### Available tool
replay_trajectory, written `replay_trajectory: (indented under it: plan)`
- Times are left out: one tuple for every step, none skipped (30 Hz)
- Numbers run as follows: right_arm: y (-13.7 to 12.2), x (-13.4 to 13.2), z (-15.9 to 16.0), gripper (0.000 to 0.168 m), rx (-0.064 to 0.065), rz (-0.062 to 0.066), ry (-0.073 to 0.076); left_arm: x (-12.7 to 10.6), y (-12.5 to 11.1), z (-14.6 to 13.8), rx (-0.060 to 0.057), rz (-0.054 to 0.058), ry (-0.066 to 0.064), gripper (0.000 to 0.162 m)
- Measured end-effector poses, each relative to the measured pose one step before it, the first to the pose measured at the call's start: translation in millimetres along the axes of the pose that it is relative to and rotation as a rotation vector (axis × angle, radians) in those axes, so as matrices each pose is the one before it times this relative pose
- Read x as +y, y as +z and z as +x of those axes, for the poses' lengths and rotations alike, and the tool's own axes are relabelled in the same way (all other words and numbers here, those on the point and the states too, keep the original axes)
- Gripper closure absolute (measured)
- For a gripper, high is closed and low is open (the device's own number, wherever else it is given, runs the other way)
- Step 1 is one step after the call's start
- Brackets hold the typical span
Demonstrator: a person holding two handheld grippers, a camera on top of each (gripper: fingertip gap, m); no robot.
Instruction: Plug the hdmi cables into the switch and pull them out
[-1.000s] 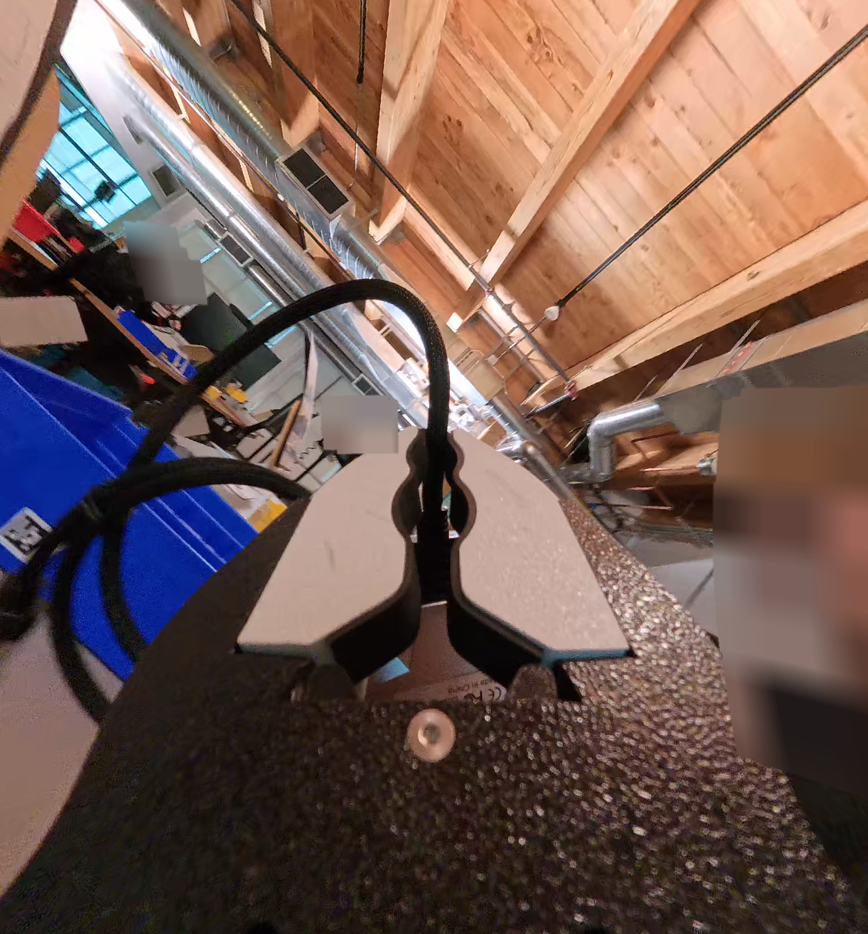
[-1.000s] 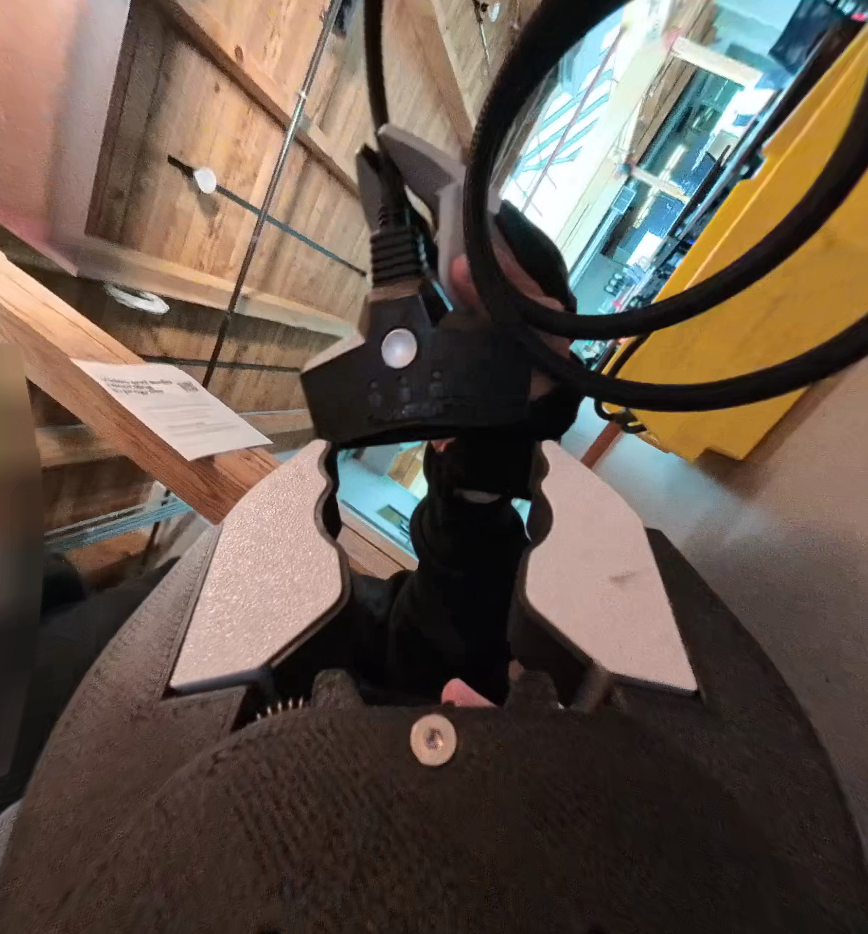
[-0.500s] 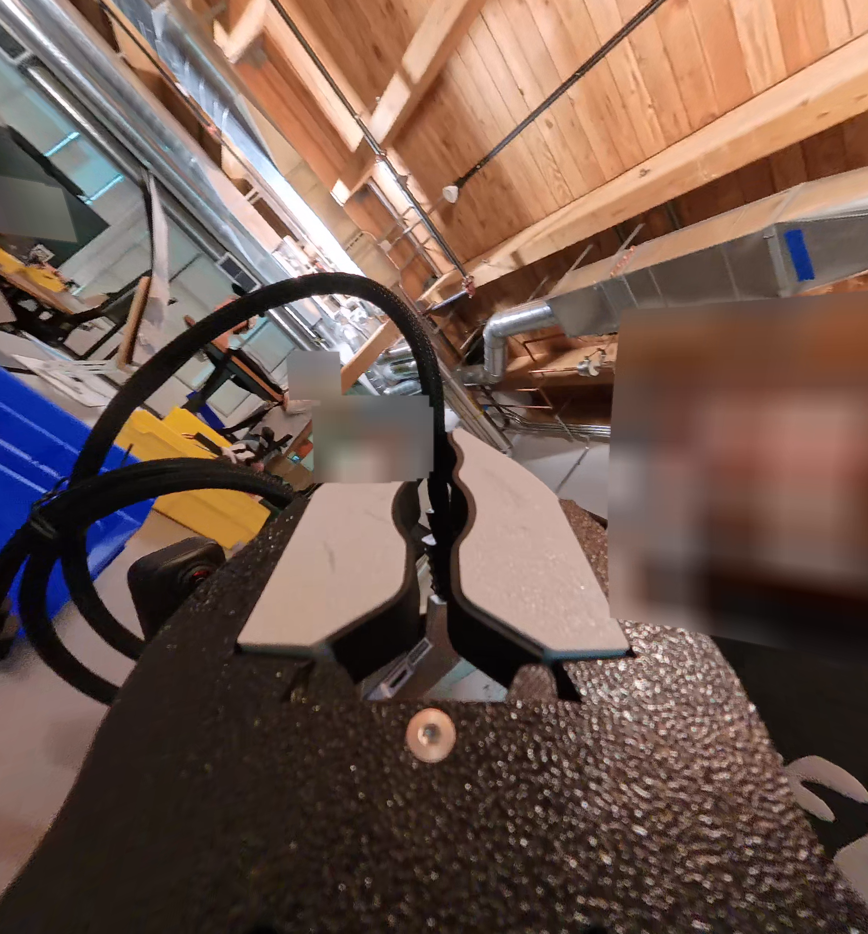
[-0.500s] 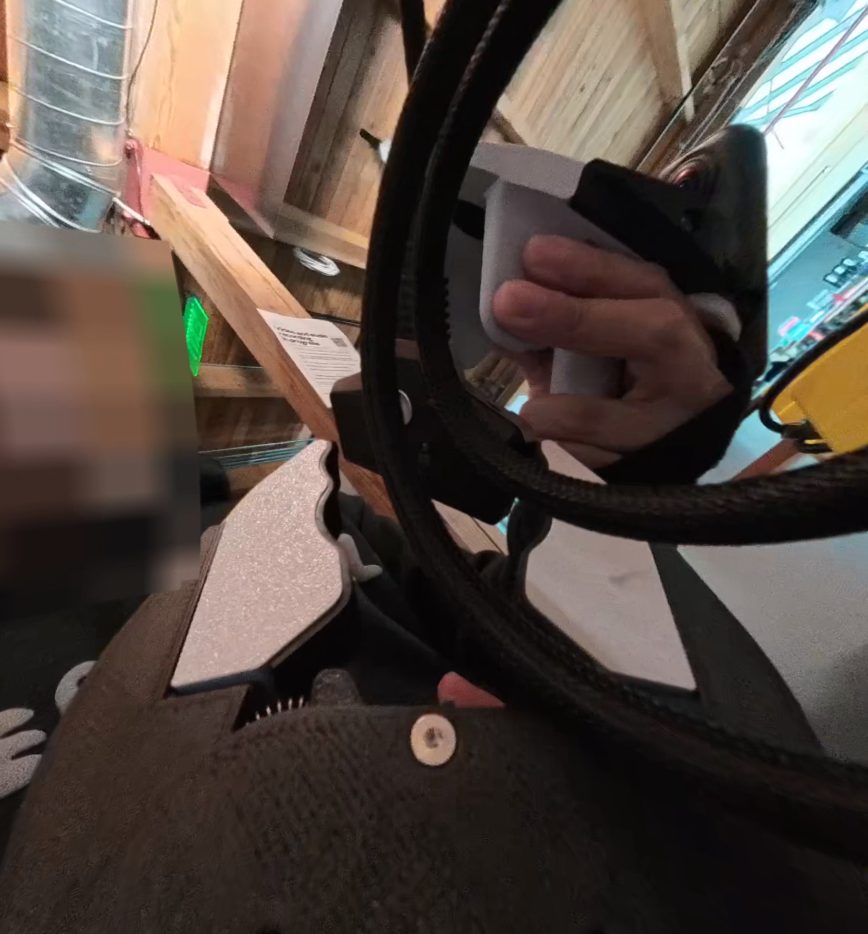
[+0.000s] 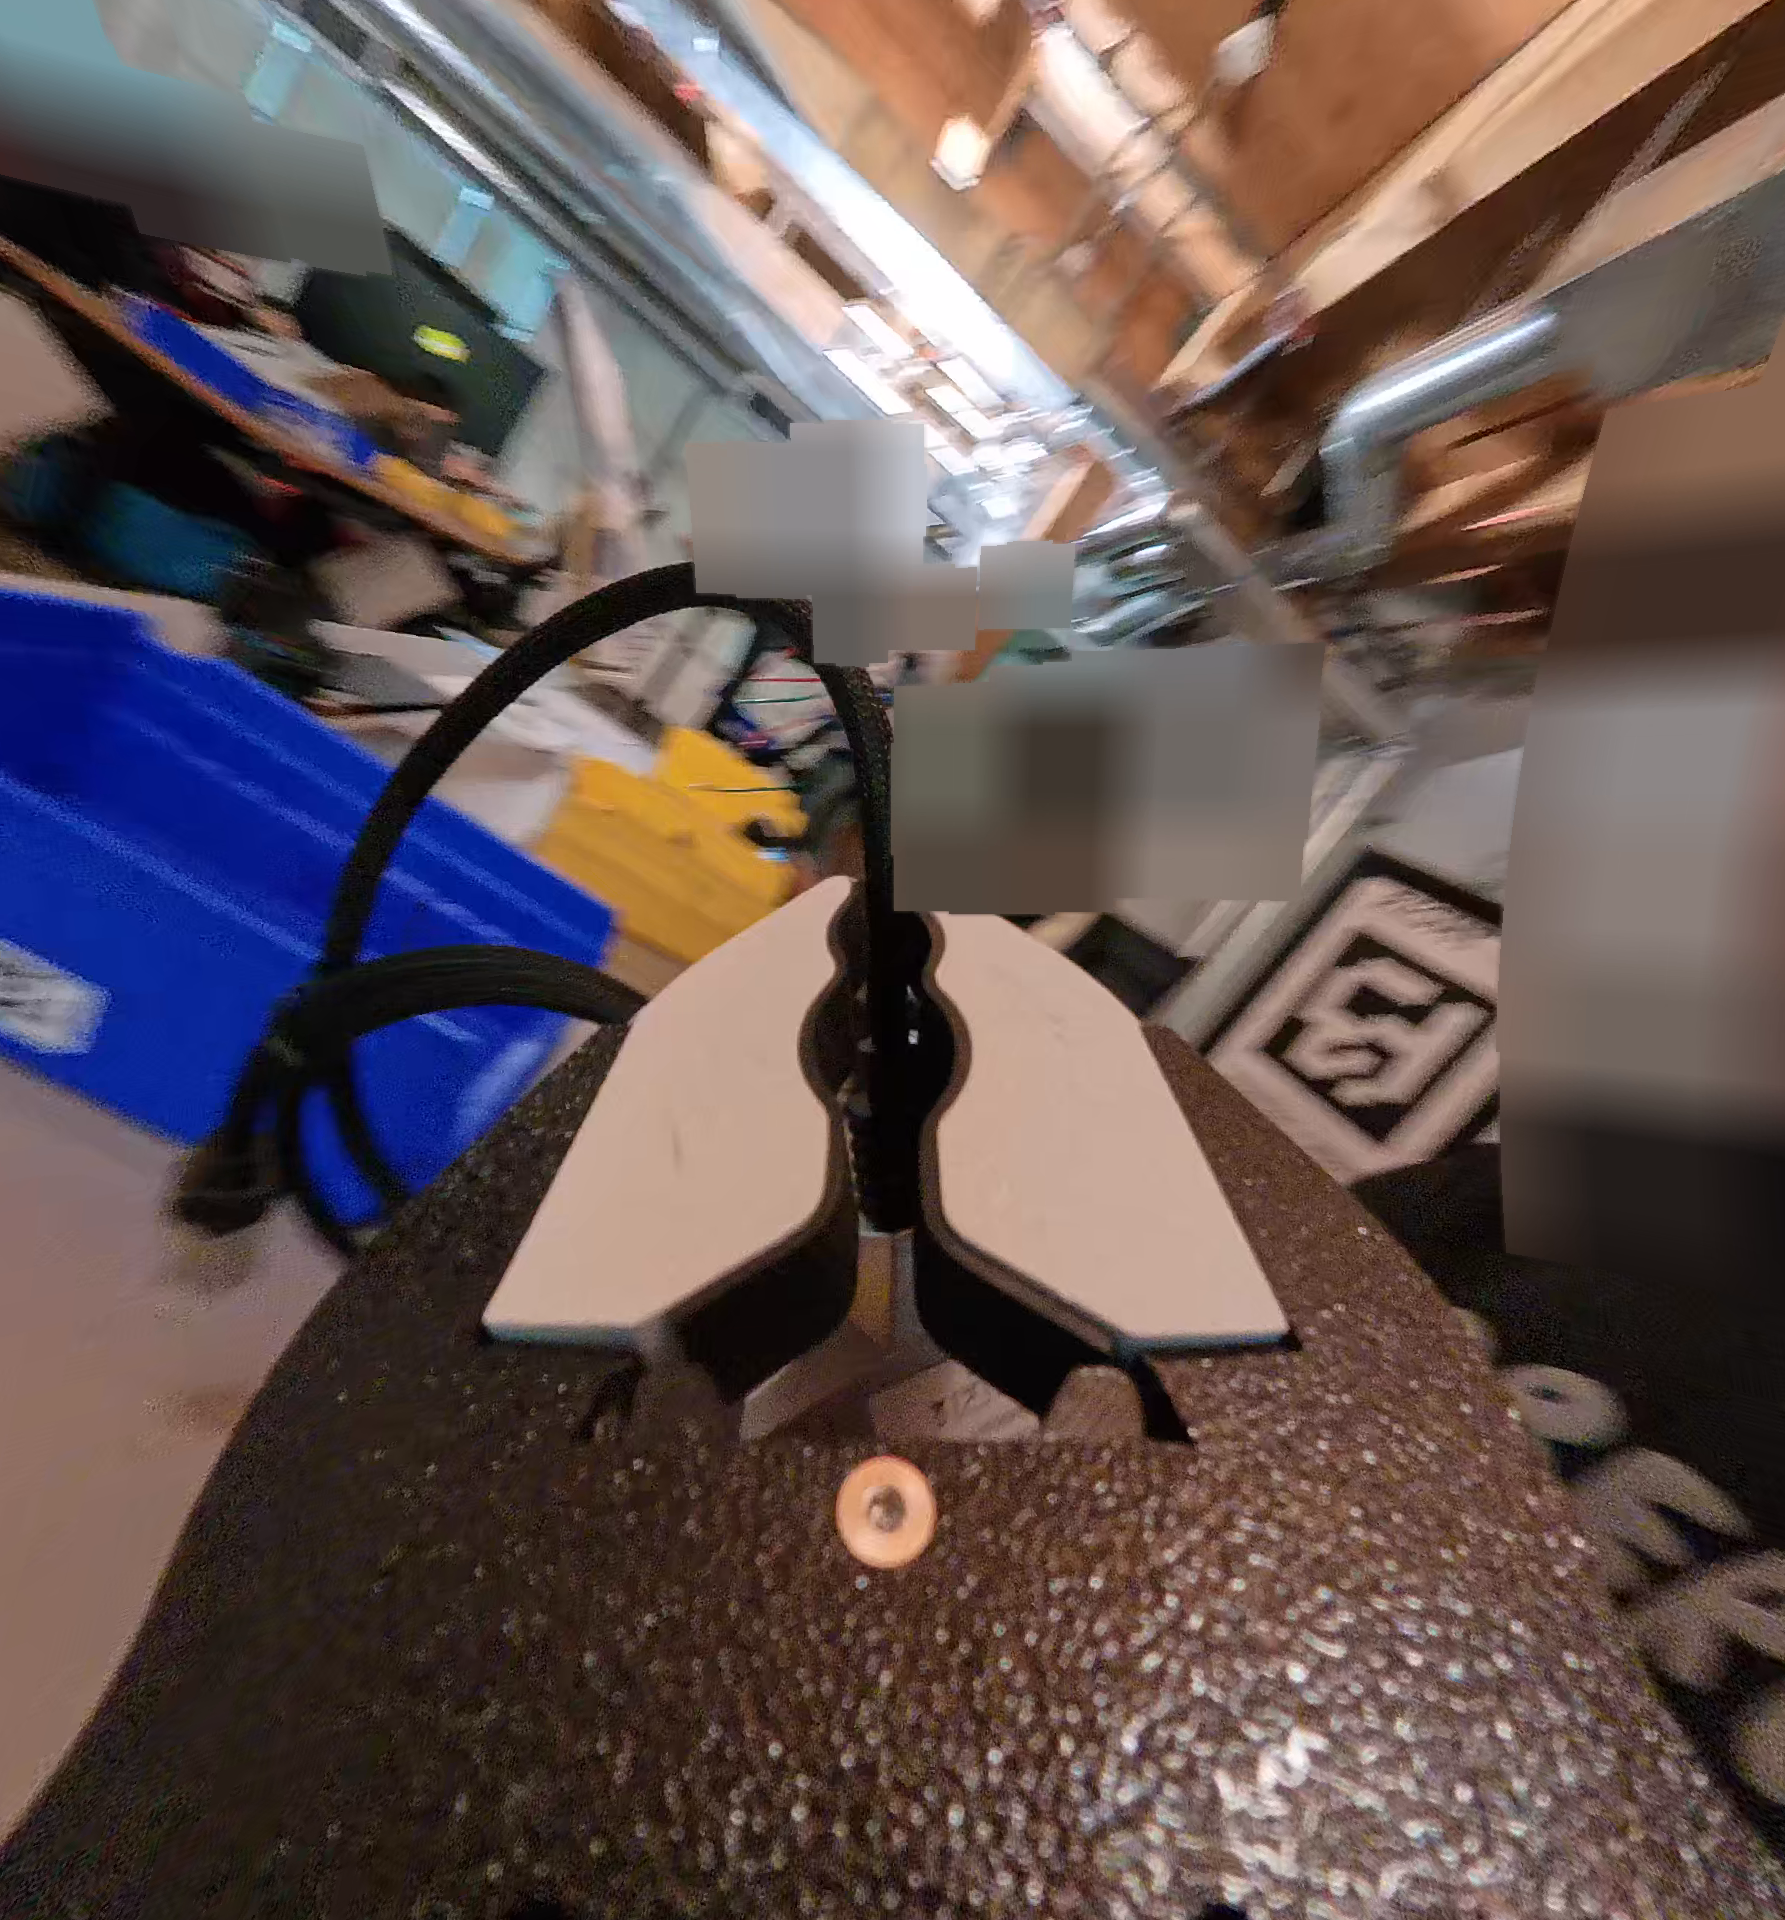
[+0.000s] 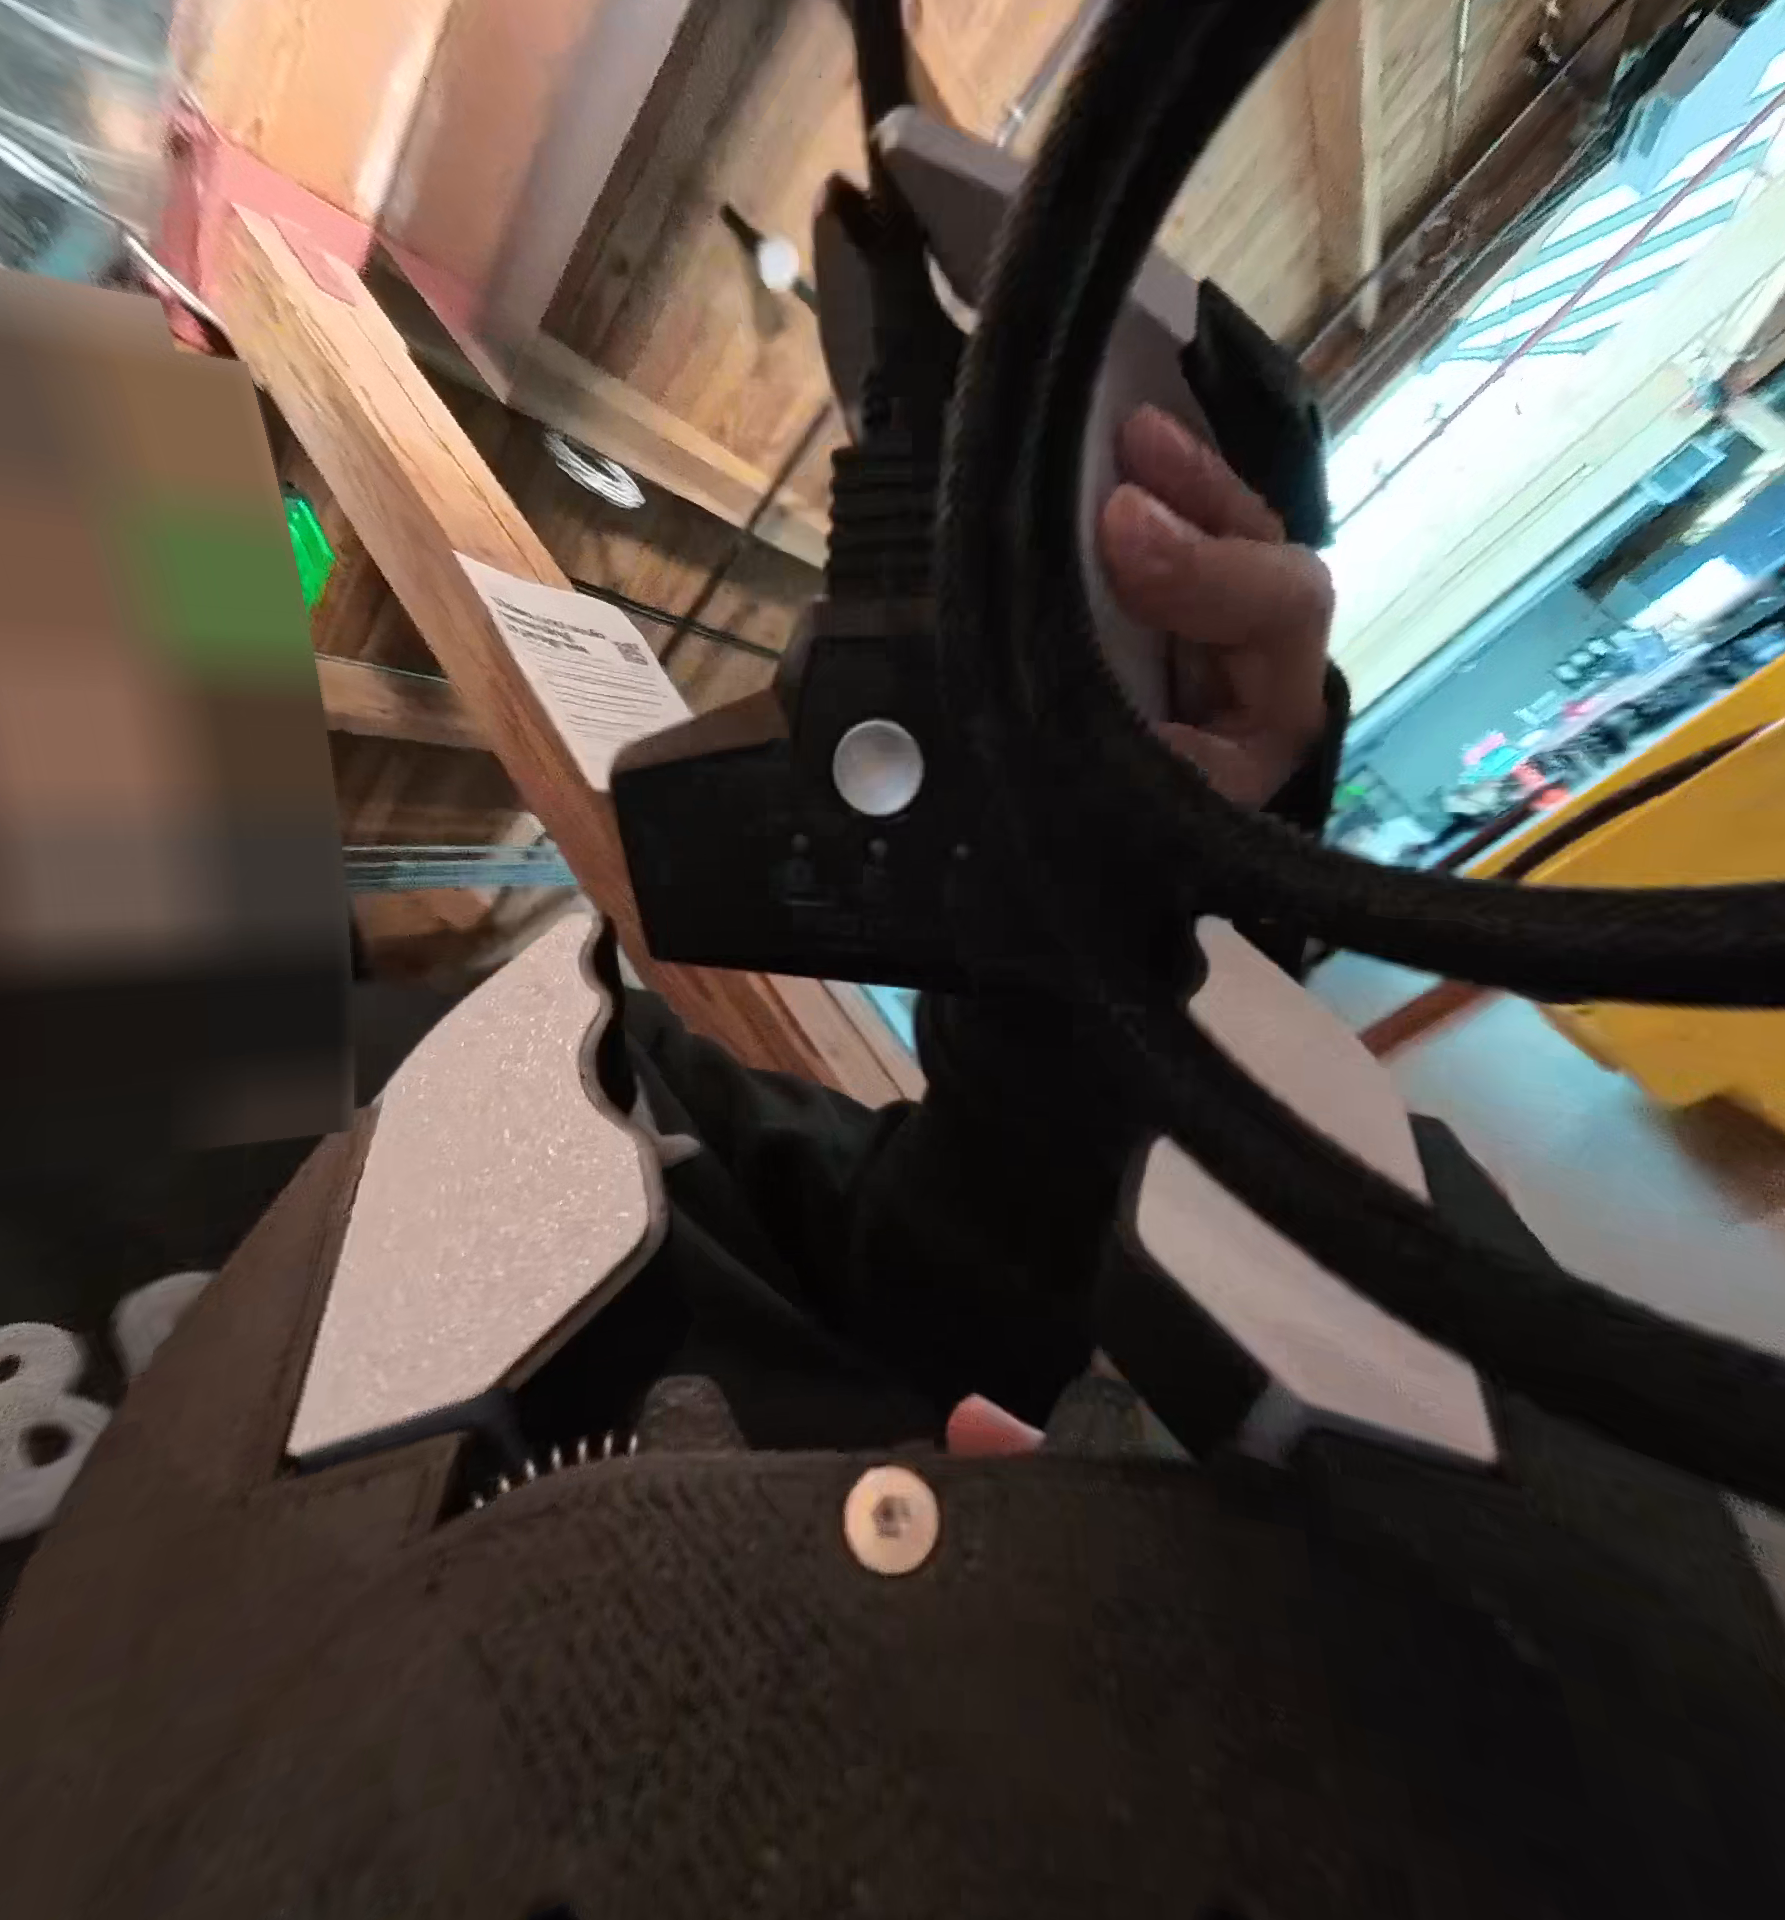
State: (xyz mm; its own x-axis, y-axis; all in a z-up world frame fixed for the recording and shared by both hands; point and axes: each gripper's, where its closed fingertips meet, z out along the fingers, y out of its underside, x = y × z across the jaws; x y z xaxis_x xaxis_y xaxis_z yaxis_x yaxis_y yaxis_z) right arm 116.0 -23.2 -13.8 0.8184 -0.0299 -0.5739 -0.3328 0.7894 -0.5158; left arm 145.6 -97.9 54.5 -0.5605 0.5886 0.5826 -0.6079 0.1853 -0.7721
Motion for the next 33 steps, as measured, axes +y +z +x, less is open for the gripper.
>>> replay_trajectory:
  plan:
    - [2.38,2.43,4.98,0.067,0.0693,-0.0406,-0.0825,-3.29,-2.24,-4.94,-0.0942,-0.0137,0.0737,0.156]
    - [2.59,3.21,6.72,0.064,0.0895,-0.0532,-0.1048,-1.50,-1.87,-4.50,-0.0905,-0.0218,0.0796,0.156]
    - [2.25,0.18,8.20,0.062,0.1105,-0.0389,-0.1403,0.08,-1.01,-4.02,-0.0869,-0.0274,0.0842,0.156]
    - [-0.16,-6.43,9.59,0.071,0.1301,0.0095,-0.1557,1.31,-0.32,-3.72,-0.0855,-0.0302,0.0865,0.156]
    - [-2.55,-9.19,8.36,0.083,0.1175,0.0295,-0.1369,2.71,0.25,-3.77,-0.0820,-0.0368,0.0884,0.156]
    - [-3.09,-9.36,4.33,0.085,0.0765,0.0338,-0.1017,2.96,0.22,-4.23,-0.0814,-0.0352,0.0882,0.156]
    - [-2.85,-5.80,2.64,0.096,0.0475,0.0148,-0.0707,1.61,0.02,-3.33,-0.0710,-0.0217,0.0756,0.156]
    - [-2.29,0.22,3.65,0.126,0.0332,-0.0244,-0.0532,0.42,0.07,-1.27,-0.0468,-0.0100,0.0488,0.156]
    - [-1.40,3.89,7.00,0.138,0.0475,-0.0378,-0.0263,-0.68,0.09,0.23,-0.0262,-0.0012,0.0180,0.156]
    - [-1.30,2.62,8.39,0.131,0.0545,-0.0174,0.0045,-1.58,0.02,0.36,-0.0177,0.0067,-0.0003,0.156]
    - [-1.20,1.52,4.52,0.127,0.0231,-0.0057,0.0192,-1.77,0.27,0.28,-0.0144,0.0103,0.0039,0.156]
    - [-0.35,2.31,1.70,0.122,0.0044,-0.0138,0.0232,-1.59,0.54,0.51,-0.0119,0.0108,0.0120,0.156]
    - [0.86,3.25,-1.08,0.113,-0.0074,-0.0217,0.0169,-1.51,0.35,0.56,-0.0130,0.0100,0.0106,0.156]
    - [1.60,4.72,-2.33,0.110,-0.0131,-0.0361,0.0058,-1.69,0.08,1.70,-0.0097,0.0097,0.0062,0.156]
    - [1.57,1.52,0.18,0.114,0.0069,-0.0141,-0.0050,-1.07,0.36,3.20,-0.0007,0.0040,0.0099,0.156]
    - [-0.62,-1.59,-2.90,0.132,-0.0077,0.0109,-0.0184,-0.13,0.62,3.81,0.0027,-0.0013,0.0214,0.156]
    - [-0.75,-1.01,-2.74,0.146,-0.0080,0.0066,-0.0141,-0.24,0.44,2.83,-0.0033,0.0012,0.0259,0.156]
    - [-0.79,-0.54,3.40,0.147,0.0333,0.0071,-0.0043,-1.10,-0.30,2.08,-0.0018,0.0055,0.0208,0.156]
    - [-1.12,-0.03,2.00,0.148,0.0093,0.0017,0.0016,-1.21,-0.66,3.07,0.0153,0.0029,0.0118,0.156]
    - [-1.46,-1.61,0.62,0.148,-0.0097,0.0127,0.0015,-1.18,-0.99,2.42,0.0212,0.0008,0.0017,0.156]
    - [-1.93,-2.61,1.19,0.148,-0.0034,0.0208,0.0120,-1.30,-2.14,0.63,0.0185,0.0005,-0.0072,0.156]
    - [-1.11,-3.42,0.13,0.148,-0.0134,0.0207,0.0223,-0.97,-3.12,-0.11,0.0237,-0.0032,-0.0160,0.155]
    - [-1.88,-6.75,-0.05,0.148,-0.0228,0.0428,0.0529,-1.02,-4.36,0.52,0.0332,-0.0016,-0.0229,0.154]
    - [-3.40,-7.94,0.31,0.148,-0.0286,0.0546,0.0822,-1.31,-5.54,0.98,0.0389,0.0067,-0.0317,0.143]
    - [-3.00,-6.15,0.65,0.147,-0.0391,0.0325,0.0842,-0.14,-6.59,0.90,0.0370,0.0064,-0.0406,0.128]
    - [-3.99,-6.79,-0.93,0.147,-0.0524,0.0346,0.0714,1.41,-6.98,0.40,0.0305,0.0069,-0.0429,0.117]
    - [-4.36,-8.11,-0.20,0.147,-0.0298,0.0503,0.0517,3.28,-6.64,-1.08,0.0152,0.0107,-0.0390,0.110]
    - [-2.10,-5.70,-2.37,0.147,-0.0371,0.0353,0.0483,5.66,-5.34,-1.83,0.0060,0.0123,-0.0293,0.108]
    - [0.15,-1.76,-4.85,0.147,-0.0502,0.0060,0.0512,7.77,-3.36,0.22,0.0178,0.0131,-0.0222,0.109]
    - [1.68,0.80,-4.72,0.147,-0.0277,-0.0013,0.0148,9.06,-1.19,3.62,0.0358,0.0100,-0.0290,0.109]
    - [2.26,3.13,-4.42,0.147,-0.0146,-0.0043,-0.0041,8.67,0.81,5.77,0.0438,0.0074,-0.0421,0.110]
    - [3.35,5.86,-5.50,0.147,-0.0258,-0.0126,0.0036,6.96,2.41,7.40,0.0497,0.0107,-0.0450,0.111]
    - [3.19,6.23,-5.05,0.148,-0.0261,-0.0073,0.0154,4.87,3.26,7.00,0.0452,0.0153,-0.0386,0.111]
